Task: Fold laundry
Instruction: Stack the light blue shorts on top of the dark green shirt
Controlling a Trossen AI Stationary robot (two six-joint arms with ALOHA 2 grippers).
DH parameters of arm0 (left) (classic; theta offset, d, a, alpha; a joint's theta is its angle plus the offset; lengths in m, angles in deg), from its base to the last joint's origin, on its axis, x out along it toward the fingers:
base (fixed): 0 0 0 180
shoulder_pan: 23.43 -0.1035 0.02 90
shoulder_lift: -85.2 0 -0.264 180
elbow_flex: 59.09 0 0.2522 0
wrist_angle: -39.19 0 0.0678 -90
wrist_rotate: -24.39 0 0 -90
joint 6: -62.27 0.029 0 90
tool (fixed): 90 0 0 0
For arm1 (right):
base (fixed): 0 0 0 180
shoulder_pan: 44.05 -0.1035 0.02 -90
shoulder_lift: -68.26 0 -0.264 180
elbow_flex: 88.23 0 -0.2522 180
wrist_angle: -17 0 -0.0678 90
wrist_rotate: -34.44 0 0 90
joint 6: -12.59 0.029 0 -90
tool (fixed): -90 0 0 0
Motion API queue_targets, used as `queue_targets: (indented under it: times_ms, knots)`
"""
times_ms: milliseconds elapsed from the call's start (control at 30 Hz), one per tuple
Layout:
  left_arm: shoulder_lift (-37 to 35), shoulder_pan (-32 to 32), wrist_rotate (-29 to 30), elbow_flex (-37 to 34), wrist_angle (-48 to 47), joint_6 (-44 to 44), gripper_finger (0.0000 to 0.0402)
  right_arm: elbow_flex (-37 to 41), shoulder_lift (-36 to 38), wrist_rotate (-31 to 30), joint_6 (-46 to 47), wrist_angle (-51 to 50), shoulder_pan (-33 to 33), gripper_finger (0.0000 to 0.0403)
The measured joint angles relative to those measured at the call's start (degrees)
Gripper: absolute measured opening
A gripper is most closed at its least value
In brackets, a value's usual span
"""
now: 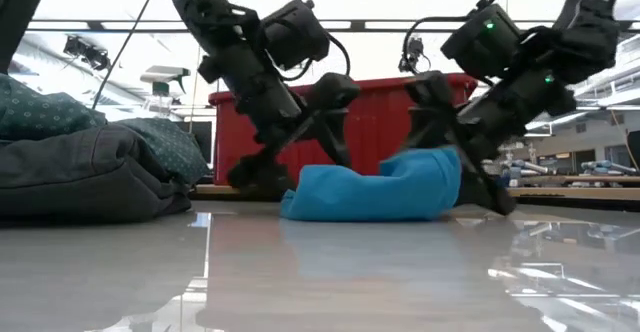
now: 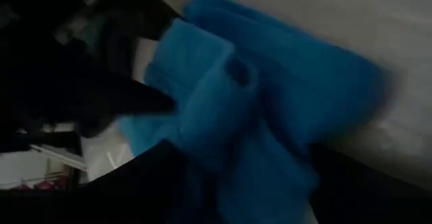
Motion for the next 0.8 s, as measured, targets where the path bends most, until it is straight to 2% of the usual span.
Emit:
queue_targets:
  times_ms: [67, 133, 200, 300, 333, 367, 500, 667, 800]
  knots:
    - [1.2, 0.0, -0.7, 0.0, 3.0, 1.0, 0.0316, -1.6, -2.4, 0.1, 0.6, 0.2, 0.0, 0.0275]
    - [2.6, 0.4, -1.6, -0.1, 5.5, 1.5, 0.0274, -3.3, -4.2, 0.4, -0.2, 0.1, -0.1, 0.0240]
    - [3.3, 0.9, -2.2, 0.0, 6.4, 2.1, 0.0217, -4.9, -5.4, 0.5, -0.5, -0.3, -0.1, 0.0184]
    - [3.9, 1.3, -3.6, -0.2, 8.0, 5.1, 0.0110, -6.5, -5.7, 0.7, -3.1, -1.7, -0.2, 0.0068]
    - [3.9, 1.3, -4.3, -0.2, 8.3, 5.6, 0.0074, -6.9, -5.2, 0.7, -4.2, -1.9, -0.2, 0.0041]
    - [3.2, 1.2, -4.8, -0.3, 8.3, 5.6, 0.0045, -7.2, -4.5, 0.7, -5.0, -2.7, -0.2, 0.0036]
    - [-1.9, -0.3, -6.5, -0.7, 5.1, 6.1, 0.0039, -8.3, -0.4, 0.7, -4.6, -5.3, -0.1, 0.0036]
    - [-15.9, -0.9, -6.1, -0.7, -4.2, 7.6, 0.0039, -11.7, 6.6, 0.7, -6.1, -4.9, -0.6, 0.0036]
    - [-27.3, -0.9, -5.7, -0.4, -12.5, 7.5, 0.0039, -17.9, 8.4, -1.2, -8.5, -4.8, 0.0, 0.0036]
